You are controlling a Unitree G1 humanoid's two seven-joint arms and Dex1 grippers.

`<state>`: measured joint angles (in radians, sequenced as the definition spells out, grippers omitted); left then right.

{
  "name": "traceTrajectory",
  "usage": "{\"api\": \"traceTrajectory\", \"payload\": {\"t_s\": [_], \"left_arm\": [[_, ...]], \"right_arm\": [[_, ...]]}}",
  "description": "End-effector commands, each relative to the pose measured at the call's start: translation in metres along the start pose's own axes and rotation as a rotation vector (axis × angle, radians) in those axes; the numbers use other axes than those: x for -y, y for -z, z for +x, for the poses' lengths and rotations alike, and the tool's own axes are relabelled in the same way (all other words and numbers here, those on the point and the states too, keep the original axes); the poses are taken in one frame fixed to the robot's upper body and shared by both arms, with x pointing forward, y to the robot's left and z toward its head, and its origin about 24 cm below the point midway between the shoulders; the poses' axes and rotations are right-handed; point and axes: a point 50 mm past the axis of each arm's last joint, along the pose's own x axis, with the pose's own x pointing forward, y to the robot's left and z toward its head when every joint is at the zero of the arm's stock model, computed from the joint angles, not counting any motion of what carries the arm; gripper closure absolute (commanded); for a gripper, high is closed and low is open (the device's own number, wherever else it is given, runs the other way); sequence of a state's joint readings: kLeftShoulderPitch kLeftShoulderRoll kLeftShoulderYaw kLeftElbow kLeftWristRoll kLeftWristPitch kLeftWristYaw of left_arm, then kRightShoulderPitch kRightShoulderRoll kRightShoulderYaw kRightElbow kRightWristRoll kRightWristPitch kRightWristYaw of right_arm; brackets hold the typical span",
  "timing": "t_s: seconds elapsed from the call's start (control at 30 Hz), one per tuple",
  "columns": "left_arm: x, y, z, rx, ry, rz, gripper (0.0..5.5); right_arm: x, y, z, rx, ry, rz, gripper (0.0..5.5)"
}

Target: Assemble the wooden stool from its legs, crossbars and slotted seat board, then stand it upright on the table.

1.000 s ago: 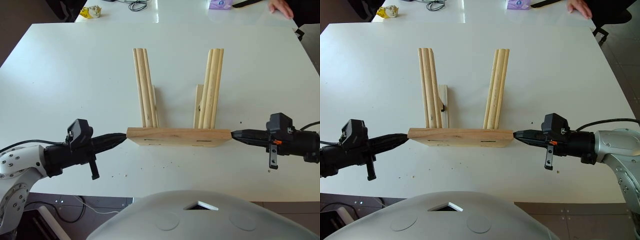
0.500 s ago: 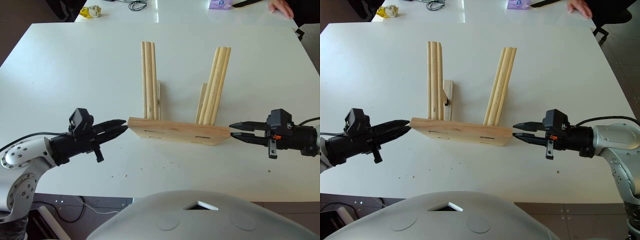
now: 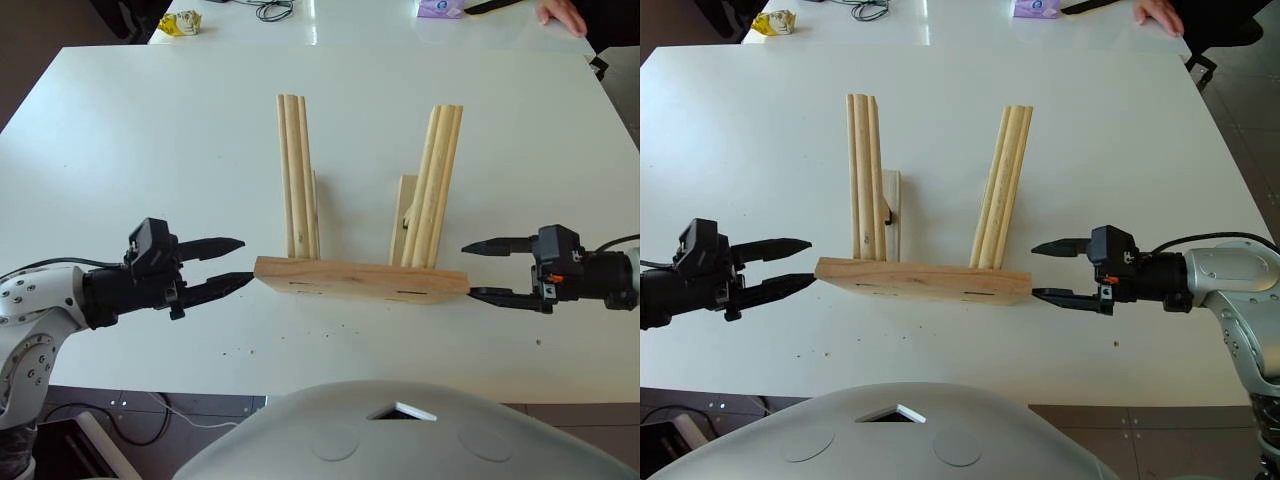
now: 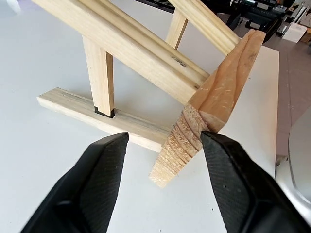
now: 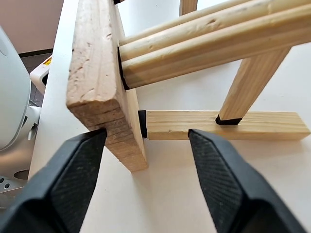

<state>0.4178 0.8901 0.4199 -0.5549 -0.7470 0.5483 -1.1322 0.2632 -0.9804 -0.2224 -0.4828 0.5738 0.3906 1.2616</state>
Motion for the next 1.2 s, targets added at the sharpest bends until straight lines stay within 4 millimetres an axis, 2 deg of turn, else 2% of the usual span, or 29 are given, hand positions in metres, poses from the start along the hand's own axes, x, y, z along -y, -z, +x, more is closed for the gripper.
{"api": "traceTrajectory", "payload": {"t_s": [0.03, 0.17, 0.27, 0.37, 0.57, 0.67, 0.9, 1.07, 1.2], "left_arm": [[0.013, 0.015, 0.006, -0.036, 0.075, -0.012, 2.58], [0.015, 0.027, 0.0, -0.094, 0.074, -0.009, 2.58], [0.01, 0.03, -0.008, -0.131, 0.068, 0.018, 2.58], [0.001, 0.028, -0.01, -0.137, 0.056, 0.048, 2.58], [0.0, 0.05, 0.018, -0.157, 0.096, 0.106, 2.58], [0.001, 0.057, 0.031, -0.156, 0.12, 0.138, 2.58], [-0.011, 0.059, 0.044, -0.156, 0.093, 0.209, 2.58], [-0.014, 0.058, 0.054, -0.135, 0.106, 0.236, 1.89], [-0.011, 0.057, 0.058, -0.126, 0.141, 0.242, 1.86]], "right_arm": [[0.0, 0.004, 0.004, -0.03, -0.013, -0.01, 1.85], [-0.001, 0.02, -0.002, -0.138, -0.042, -0.02, 1.85], [-0.005, 0.031, -0.006, -0.195, -0.072, -0.028, 1.85], [-0.007, 0.035, -0.003, -0.192, -0.082, -0.031, 1.85], [-0.01, 0.044, 0.02, -0.163, -0.083, -0.044, 1.85], [-0.006, 0.047, 0.024, -0.158, -0.066, -0.043, 1.85], [0.002, 0.049, 0.038, -0.132, -0.051, -0.047, 1.85], [-0.001, 0.05, 0.046, -0.117, -0.065, -0.039, 1.82], [-0.003, 0.052, 0.049, -0.116, -0.08, -0.034, 1.82]]}}
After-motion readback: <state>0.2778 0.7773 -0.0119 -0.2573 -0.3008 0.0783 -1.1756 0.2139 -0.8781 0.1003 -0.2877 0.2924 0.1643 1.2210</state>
